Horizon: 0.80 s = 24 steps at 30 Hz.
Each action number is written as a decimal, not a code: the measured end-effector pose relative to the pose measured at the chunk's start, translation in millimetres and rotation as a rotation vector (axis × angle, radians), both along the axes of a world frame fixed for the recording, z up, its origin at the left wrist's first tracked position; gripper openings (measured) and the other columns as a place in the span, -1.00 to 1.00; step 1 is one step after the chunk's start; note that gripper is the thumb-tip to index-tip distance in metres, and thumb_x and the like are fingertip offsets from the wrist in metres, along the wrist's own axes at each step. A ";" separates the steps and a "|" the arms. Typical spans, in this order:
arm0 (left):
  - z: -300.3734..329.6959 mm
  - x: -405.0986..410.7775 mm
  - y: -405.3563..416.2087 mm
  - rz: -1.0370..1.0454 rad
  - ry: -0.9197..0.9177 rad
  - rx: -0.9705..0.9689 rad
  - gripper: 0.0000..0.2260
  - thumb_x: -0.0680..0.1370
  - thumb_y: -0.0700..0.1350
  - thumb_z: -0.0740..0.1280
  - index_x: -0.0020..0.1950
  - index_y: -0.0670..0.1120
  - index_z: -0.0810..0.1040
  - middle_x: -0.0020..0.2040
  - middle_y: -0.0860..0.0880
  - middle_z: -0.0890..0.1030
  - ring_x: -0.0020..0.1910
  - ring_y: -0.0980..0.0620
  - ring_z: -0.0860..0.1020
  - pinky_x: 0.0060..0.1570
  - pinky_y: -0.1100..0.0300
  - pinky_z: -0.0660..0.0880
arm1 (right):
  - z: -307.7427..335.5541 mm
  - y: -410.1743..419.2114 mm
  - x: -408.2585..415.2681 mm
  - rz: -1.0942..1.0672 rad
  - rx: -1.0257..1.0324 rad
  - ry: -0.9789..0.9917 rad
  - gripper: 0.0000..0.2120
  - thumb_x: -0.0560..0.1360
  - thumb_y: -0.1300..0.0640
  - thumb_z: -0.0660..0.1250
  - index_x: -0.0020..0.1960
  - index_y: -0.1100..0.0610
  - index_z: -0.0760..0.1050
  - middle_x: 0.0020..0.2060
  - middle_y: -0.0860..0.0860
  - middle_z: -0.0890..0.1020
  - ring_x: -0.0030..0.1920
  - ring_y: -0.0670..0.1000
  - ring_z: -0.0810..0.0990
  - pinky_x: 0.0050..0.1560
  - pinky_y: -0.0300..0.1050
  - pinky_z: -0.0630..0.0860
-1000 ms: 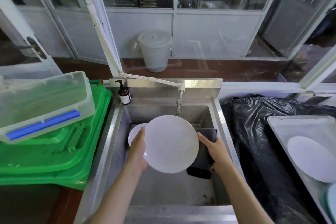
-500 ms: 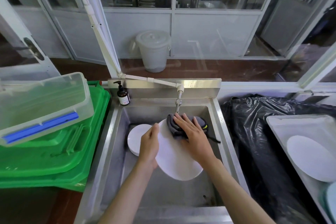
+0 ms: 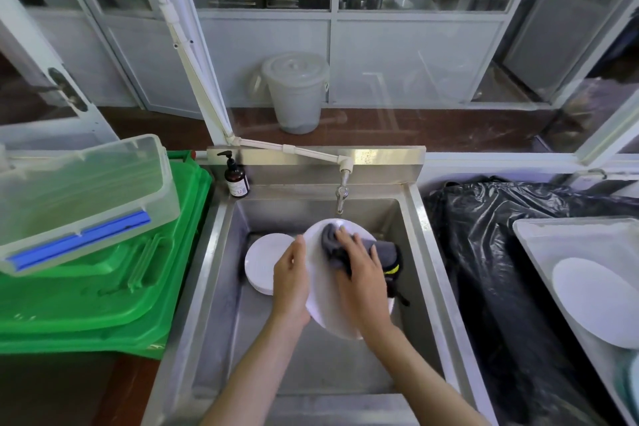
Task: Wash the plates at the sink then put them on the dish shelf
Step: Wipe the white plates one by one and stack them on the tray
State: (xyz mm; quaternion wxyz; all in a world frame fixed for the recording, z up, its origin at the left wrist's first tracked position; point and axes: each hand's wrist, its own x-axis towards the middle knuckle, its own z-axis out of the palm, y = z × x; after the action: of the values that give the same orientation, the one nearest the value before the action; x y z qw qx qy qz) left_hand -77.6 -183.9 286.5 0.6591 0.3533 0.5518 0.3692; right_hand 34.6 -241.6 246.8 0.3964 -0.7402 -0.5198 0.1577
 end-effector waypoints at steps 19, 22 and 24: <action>2.9 115.1 -9.2 -0.105 -0.066 -0.171 -0.74 0.71 0.07 0.24 0.29 -0.04 0.54 0.18 -0.12 0.66 0.15 -0.19 0.62 0.20 -0.13 0.56 | 8.4 -127.5 147.8 0.379 -0.223 -0.074 -0.55 0.58 0.19 0.33 0.44 -0.06 0.51 0.43 -0.21 0.54 0.54 -0.14 0.37 0.60 -0.10 0.21; 0.4 150.1 -25.1 -0.175 -0.010 -0.107 -0.75 0.72 0.10 0.20 0.27 0.02 0.55 0.16 -0.07 0.64 0.13 -0.15 0.60 0.11 -0.08 0.54 | 11.9 -161.6 191.1 0.138 -0.187 0.181 -0.72 0.67 0.14 0.31 0.34 -0.07 0.57 0.24 -0.22 0.65 0.31 -0.07 0.62 0.30 -0.14 0.52; -1.7 176.1 -38.4 -0.221 0.005 -0.085 -0.75 0.73 0.10 0.18 0.22 0.03 0.58 0.15 -0.08 0.64 0.11 -0.13 0.60 0.07 -0.05 0.54 | 21.6 -178.8 213.5 -0.111 -0.096 0.335 -0.78 0.69 0.12 0.33 0.22 -0.16 0.61 0.10 -0.31 0.70 0.17 -0.20 0.66 0.16 -0.27 0.52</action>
State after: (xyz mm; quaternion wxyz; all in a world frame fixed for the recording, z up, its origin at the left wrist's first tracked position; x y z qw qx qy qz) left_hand 98.5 -222.4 284.8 0.7086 0.3847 0.5263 0.2698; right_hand 248.1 -420.4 268.4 0.4495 -0.7492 -0.3969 0.2813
